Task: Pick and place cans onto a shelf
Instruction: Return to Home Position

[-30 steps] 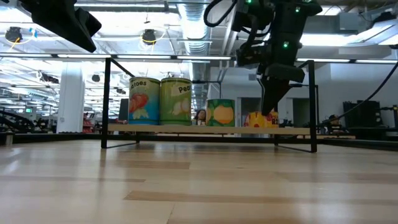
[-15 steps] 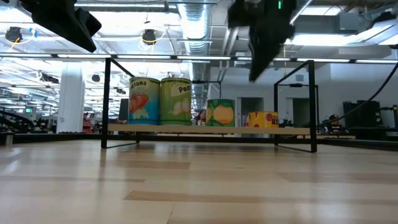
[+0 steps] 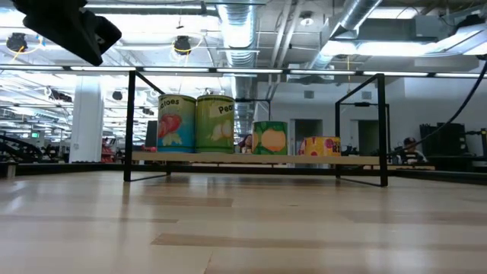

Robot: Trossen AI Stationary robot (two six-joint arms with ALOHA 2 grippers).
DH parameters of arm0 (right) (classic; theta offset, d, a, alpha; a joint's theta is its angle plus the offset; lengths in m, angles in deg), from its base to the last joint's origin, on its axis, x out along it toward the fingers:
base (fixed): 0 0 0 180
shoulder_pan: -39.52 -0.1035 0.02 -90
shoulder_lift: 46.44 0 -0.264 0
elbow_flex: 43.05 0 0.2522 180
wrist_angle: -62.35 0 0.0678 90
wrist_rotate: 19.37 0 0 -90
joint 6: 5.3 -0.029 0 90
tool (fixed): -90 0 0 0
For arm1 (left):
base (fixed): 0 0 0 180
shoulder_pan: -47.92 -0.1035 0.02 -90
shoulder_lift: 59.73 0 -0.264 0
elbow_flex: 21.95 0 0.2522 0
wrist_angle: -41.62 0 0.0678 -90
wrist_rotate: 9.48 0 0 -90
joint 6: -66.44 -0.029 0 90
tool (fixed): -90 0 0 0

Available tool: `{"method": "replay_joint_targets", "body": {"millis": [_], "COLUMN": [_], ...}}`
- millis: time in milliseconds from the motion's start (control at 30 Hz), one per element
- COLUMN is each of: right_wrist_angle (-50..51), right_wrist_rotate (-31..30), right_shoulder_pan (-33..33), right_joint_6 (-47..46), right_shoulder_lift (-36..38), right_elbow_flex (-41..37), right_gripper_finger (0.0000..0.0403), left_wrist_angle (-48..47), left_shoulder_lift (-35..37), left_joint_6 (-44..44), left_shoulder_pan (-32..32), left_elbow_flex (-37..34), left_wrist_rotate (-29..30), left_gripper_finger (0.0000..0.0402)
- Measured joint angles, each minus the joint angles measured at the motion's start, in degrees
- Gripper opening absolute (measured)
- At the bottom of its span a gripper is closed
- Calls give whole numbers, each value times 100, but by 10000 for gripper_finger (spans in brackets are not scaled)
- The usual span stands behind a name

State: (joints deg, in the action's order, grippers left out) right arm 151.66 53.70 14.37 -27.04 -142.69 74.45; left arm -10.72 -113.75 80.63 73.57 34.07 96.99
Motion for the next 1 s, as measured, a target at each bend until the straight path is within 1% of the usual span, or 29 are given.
{"method": "replay_joint_targets", "body": {"millis": [33,100,133,267,333,400,467,567,667,700,800,833,900,1000], "right_wrist_angle": [-108,-144,-143,-602,-642,-938,-1430,-2400,-3574,-4048,-5523,-5895,-6707,-7652], "right_wrist_rotate": [-116,-80,-85,-233,-237,-249,-223,-33,182,278,623,737,948,1145], "right_shoulder_pan": [-141,-356,-452,-768,-895,-1009,-1121,-1183,-1183,-1166,-1032,-961,-785,-468], "right_joint_6": [-63,220,366,705,930,1183,1401,1546,1688,1741,1888,1920,1910,1886], "right_shoulder_lift": [-4,-6,-4,-4,-4,14,136,487,1022,1241,1933,2158,2515,3086], "right_elbow_flex": [32,76,77,-84,-266,-575,-1058,-1991,-3162,-3554,-4702,-5064,-5695,-6537], "right_gripper_finger": [67,67,67,67,67,67,67,67,67,67,67,67,67,67], "left_wrist_angle": [9,40,45,91,289,800,1289,2164,2885,2994,3559,3570,3671,3676], "left_shoulder_lift": [0,0,4,50,150,298,514,961,1436,1624,2027,2211,2440,2826], "left_joint_6": [2,441,535,507,510,384,259,362,592,656,687,625,583,573], "left_shoulder_pan": [0,-1,-3,21,96,128,138,138,137,127,120,120,123,98], "left_elbow_flex": [0,0,0,-21,-111,-304,-653,-1317,-2003,-2206,-2552,-2623,-2680,-2798], "left_wrist_rotate": [2,-35,-147,-1267,-1503,-1688,-1939,-2339,-2416,-2410,-2357,-2302,-2024,-1541], "left_gripper_finger": [1,1,1,1,1,1,1,1,1,1,1,1,1,1]}}
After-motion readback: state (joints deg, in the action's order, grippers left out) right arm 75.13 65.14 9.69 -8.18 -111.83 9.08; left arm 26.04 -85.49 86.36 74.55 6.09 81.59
